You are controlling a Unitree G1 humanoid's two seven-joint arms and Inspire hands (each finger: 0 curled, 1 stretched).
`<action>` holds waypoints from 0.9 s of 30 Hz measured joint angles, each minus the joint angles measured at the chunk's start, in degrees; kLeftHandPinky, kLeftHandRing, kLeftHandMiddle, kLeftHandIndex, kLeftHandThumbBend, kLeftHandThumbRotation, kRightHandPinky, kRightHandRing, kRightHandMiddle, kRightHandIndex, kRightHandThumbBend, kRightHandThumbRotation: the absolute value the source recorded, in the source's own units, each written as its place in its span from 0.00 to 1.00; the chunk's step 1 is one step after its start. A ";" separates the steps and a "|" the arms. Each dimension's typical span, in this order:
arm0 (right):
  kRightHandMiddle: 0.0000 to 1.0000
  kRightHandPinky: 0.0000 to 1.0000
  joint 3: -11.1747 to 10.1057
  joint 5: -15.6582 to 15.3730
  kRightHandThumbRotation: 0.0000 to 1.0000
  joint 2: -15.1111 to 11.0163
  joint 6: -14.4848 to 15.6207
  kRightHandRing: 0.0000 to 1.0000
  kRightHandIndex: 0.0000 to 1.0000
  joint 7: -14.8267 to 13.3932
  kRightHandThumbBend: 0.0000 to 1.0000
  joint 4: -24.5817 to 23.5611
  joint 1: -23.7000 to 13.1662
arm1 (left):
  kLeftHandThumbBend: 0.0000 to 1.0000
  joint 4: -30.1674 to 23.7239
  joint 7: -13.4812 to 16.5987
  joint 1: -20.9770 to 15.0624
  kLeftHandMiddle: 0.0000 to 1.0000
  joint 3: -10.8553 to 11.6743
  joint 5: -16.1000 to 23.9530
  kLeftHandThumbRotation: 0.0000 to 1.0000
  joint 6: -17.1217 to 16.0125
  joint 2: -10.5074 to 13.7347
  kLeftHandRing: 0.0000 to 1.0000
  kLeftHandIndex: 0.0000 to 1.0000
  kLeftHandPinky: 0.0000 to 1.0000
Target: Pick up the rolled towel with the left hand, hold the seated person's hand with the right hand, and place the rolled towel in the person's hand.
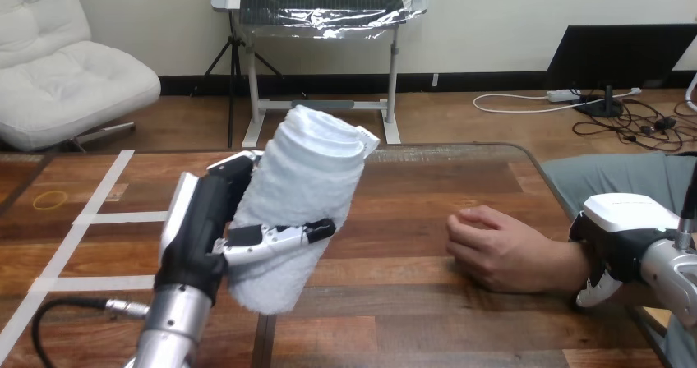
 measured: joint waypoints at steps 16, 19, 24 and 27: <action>0.39 0.20 -0.71 1.74 0.00 -0.48 -1.02 0.29 0.42 -2.36 0.59 -1.03 1.24 | 0.61 4.41 1.75 -5.03 0.44 -1.52 2.30 0.01 0.30 -1.38 0.42 0.52 0.39; 0.39 0.21 -0.88 2.09 0.00 -0.63 -1.13 0.30 0.42 -2.54 0.59 -1.46 1.38 | 0.60 5.00 1.99 -5.82 0.44 -1.84 2.60 0.00 0.40 -1.66 0.41 0.52 0.39; 0.40 0.22 -1.19 2.42 0.00 -0.83 -1.17 0.30 0.44 -2.85 0.59 -2.27 1.65 | 0.60 5.40 2.22 -6.68 0.44 -2.32 2.73 0.00 0.59 -2.12 0.42 0.52 0.39; 0.41 0.23 -1.39 2.65 0.00 -0.86 -1.12 0.31 0.45 -2.85 0.60 -2.58 1.73 | 0.60 5.70 2.27 -7.17 0.44 -2.55 2.76 0.00 0.59 -2.32 0.42 0.52 0.40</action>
